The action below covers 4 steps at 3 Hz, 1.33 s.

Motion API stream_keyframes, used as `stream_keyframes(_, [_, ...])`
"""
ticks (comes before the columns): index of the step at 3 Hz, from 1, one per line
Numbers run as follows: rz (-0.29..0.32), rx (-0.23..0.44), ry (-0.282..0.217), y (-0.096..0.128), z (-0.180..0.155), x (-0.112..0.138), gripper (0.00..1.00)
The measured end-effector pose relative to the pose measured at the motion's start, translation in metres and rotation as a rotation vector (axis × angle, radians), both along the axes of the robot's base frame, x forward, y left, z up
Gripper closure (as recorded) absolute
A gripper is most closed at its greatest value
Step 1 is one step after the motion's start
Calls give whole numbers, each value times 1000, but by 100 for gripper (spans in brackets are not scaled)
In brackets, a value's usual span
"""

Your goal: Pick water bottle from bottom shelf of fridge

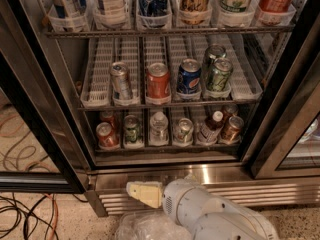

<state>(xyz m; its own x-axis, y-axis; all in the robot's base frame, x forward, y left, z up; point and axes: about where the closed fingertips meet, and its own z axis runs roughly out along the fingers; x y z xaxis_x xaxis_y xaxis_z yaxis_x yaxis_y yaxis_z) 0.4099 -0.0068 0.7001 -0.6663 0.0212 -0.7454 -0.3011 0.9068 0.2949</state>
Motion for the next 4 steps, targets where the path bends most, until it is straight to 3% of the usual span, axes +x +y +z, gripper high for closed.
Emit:
stream_keyframes(1, [-30,35,-95,14,6,32,0])
stream_keyframes(2, [-61,36,-155,12,16,45,0])
stream_keyframes(3, [-60,36,-155,12,17,45,0])
stream_keyframes(4, [-110,56,-180,9,12,54,0])
